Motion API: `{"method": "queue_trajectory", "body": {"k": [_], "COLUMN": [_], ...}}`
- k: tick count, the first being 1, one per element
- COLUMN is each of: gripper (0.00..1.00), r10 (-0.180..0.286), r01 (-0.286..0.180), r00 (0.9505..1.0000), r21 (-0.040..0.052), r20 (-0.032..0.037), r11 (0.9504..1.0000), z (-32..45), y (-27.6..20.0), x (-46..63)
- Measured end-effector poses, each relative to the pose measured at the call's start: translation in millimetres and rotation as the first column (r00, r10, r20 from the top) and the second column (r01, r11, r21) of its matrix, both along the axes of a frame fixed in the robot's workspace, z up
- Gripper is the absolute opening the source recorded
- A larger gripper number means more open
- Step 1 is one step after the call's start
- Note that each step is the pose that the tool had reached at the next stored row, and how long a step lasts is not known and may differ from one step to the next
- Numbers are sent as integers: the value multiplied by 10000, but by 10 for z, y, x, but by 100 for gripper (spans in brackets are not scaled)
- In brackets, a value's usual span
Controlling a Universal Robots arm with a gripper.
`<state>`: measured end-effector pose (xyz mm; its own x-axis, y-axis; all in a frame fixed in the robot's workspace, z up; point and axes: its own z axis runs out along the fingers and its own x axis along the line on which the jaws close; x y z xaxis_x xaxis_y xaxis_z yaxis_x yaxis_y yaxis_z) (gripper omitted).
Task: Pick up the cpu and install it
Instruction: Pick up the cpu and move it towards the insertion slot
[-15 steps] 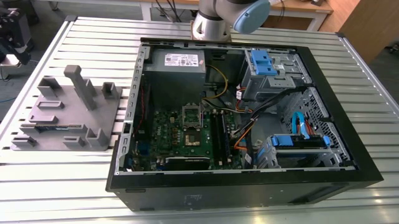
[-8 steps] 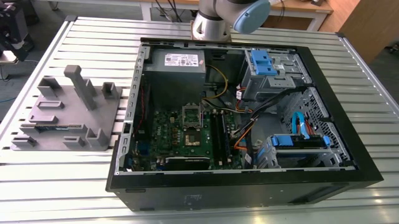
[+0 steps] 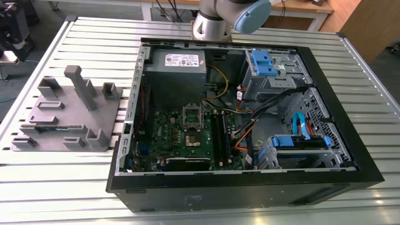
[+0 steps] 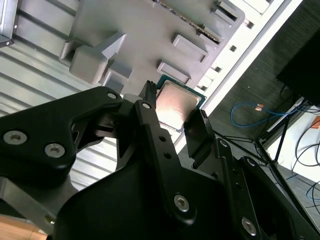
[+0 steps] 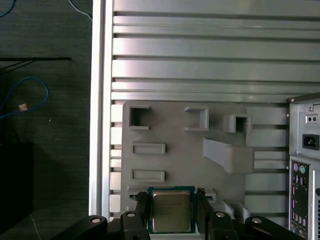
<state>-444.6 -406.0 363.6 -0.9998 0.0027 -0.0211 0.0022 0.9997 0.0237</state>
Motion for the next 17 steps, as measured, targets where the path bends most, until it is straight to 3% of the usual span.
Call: {"method": "queue_trajectory", "body": {"k": [17], "gripper": [47], "r10": [0], "r01": [0], "r00": [10000], "r21": [-1], "r20": [0], "r11": [10000], "z": [0], "y": [0], "x": [66]}}
